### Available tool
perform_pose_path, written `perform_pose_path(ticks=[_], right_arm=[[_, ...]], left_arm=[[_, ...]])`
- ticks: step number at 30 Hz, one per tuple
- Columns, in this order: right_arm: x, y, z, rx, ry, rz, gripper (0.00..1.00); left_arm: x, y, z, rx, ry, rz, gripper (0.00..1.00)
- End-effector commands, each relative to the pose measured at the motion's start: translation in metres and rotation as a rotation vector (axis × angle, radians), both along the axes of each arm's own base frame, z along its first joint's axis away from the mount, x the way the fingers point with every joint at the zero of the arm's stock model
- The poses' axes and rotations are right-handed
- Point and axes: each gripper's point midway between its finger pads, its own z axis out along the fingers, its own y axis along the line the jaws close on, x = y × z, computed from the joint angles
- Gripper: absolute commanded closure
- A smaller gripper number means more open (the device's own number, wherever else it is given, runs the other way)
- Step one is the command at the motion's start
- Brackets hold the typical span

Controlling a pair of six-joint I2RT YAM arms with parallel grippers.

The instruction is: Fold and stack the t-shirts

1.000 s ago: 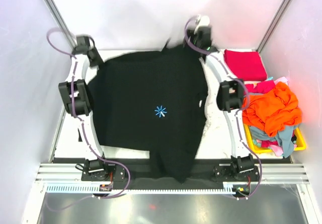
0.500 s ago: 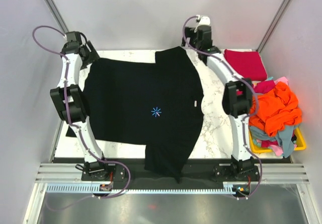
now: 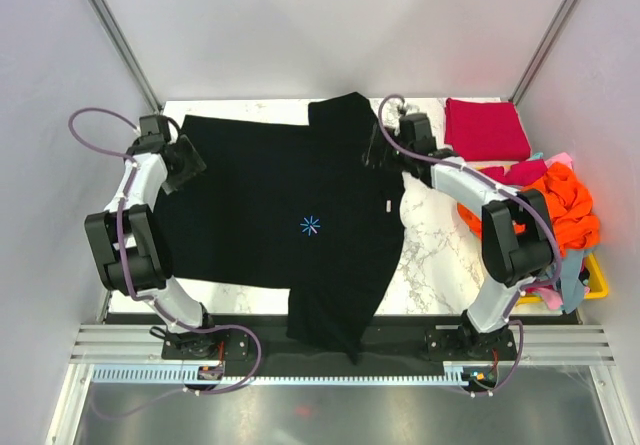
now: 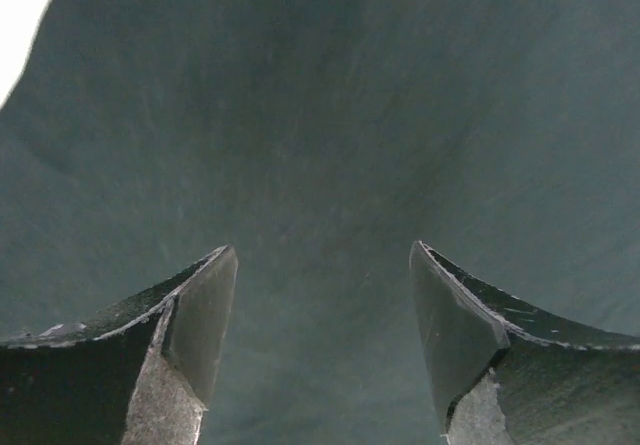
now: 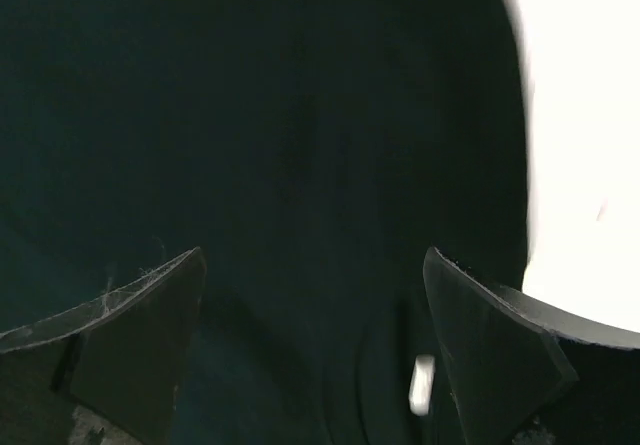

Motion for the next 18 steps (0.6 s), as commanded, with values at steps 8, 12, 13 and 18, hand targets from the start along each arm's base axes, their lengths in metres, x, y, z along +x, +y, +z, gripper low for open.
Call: perform_pose_path(ticks=[8, 12, 13, 18], right_arm=[[0.011, 0.01, -0.076, 0.032, 0.227, 0.03, 0.02], [0.025, -0.006, -0.106, -0.004, 0.289, -0.024, 0.02], [0.032, -0.009, -0.106, -0.008, 0.283, -0.035, 0.02], [0.052, -0.026, -0.144, 0.002, 0.358, -0.085, 0.02]], left_arm=[[0.009, -0.009, -0.042, -0.099, 0.042, 0.048, 0.26], [0.014, -0.006, -0.066, -0.096, 0.097, 0.048, 0.26], [0.016, -0.006, -0.07, -0.1, 0.104, 0.05, 0.27], [0.02, -0.012, -0.095, -0.149, 0.155, 0.053, 0.28]])
